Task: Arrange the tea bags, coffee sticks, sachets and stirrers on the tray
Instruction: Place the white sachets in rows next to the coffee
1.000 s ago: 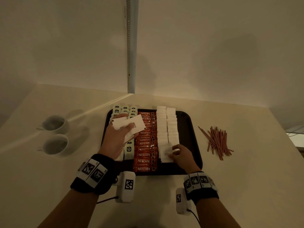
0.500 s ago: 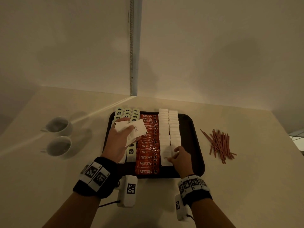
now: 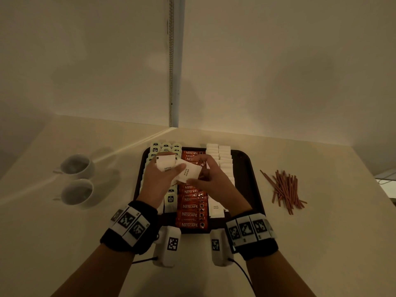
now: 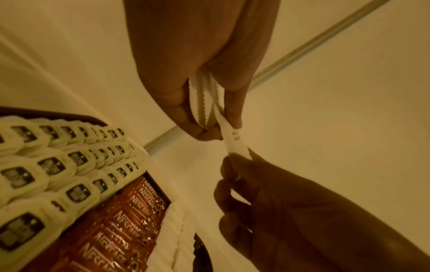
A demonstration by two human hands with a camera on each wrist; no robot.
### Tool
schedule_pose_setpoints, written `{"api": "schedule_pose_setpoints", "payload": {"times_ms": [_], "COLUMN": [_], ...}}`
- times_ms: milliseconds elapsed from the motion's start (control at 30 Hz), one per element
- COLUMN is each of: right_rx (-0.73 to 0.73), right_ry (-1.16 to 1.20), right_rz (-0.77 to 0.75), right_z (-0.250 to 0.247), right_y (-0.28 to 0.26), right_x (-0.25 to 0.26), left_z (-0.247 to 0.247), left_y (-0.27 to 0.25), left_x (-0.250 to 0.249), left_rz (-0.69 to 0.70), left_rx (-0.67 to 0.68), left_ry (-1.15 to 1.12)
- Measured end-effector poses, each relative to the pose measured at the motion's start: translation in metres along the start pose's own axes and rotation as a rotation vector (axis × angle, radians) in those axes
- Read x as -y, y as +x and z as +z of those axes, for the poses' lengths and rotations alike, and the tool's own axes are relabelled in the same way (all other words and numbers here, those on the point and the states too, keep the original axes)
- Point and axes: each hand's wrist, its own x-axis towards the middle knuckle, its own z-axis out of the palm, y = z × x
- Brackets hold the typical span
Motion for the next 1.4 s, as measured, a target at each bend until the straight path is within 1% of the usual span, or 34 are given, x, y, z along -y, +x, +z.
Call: {"api": "schedule_pose_setpoints", "payload": {"times_ms": [67, 167, 267, 333, 400, 433, 567, 633, 667, 700, 767, 833, 867, 933, 1033, 1100, 1233, 1400], "right_rx": [0.062, 0.009, -0.135, -0.191, -0.188, -0.187, -0.177, -0.175, -0.184, -0.202, -0.261, -0.337, -0.368, -0.412, -0.407, -0.392, -0.428, -0.514], "right_ry": [-0.065, -0.018, 0.068, 0.208, 0.314, 0.326, 0.278, 0.280, 0.276, 0.256, 0.173, 0.053, -0.004, -0.102, -0.239, -0.338, -0.440, -0.517], "right_rz": [-0.014, -0.005, 0.009, 0.018, 0.030, 0.036, 0.060, 0.057, 0.055, 0.055, 0.074, 0.132, 0.169, 0.254, 0.411, 0.474, 0.534, 0.520], "right_z": [0.000, 0.006, 0.005, 0.002, 0.000, -0.001, -0.006, -0.011, -0.016, -0.022, -0.037, -0.054, -0.062, -0.071, -0.079, -0.081, -0.079, -0.074], "right_y": [-0.003, -0.004, -0.003, -0.003, -0.005, -0.005, -0.008, -0.010, -0.011, -0.013, -0.018, -0.025, -0.028, -0.034, -0.040, -0.041, -0.040, -0.040], "right_x": [0.000, -0.001, -0.005, -0.006, -0.006, -0.006, -0.006, -0.006, -0.007, -0.009, -0.021, -0.040, -0.051, -0.072, -0.106, -0.125, -0.142, -0.144], "left_z": [-0.001, 0.002, 0.003, 0.004, 0.006, 0.007, 0.012, 0.015, 0.016, 0.015, 0.010, 0.002, -0.002, -0.008, -0.012, -0.013, -0.013, -0.013], "left_y": [0.000, -0.001, -0.001, -0.002, -0.001, 0.000, 0.000, 0.001, 0.002, 0.003, 0.004, 0.005, 0.005, 0.004, 0.003, 0.004, 0.005, 0.004], "left_x": [-0.005, -0.011, -0.013, -0.011, -0.009, -0.008, -0.007, -0.004, -0.003, -0.002, 0.001, 0.003, 0.003, 0.003, 0.004, 0.004, 0.003, 0.004], "left_rz": [0.065, 0.094, 0.073, 0.043, 0.022, 0.027, 0.068, 0.038, -0.003, -0.067, -0.205, -0.289, -0.303, -0.312, -0.337, -0.367, -0.434, -0.448], "left_rx": [0.021, 0.073, 0.102, 0.107, 0.091, 0.083, 0.091, 0.109, 0.106, 0.096, 0.077, 0.063, 0.063, 0.084, 0.111, 0.119, 0.129, 0.169], "left_ry": [0.048, 0.142, 0.152, 0.106, 0.076, 0.081, 0.129, 0.139, 0.127, 0.082, -0.093, -0.254, -0.275, -0.225, -0.181, -0.229, -0.368, -0.426]}}
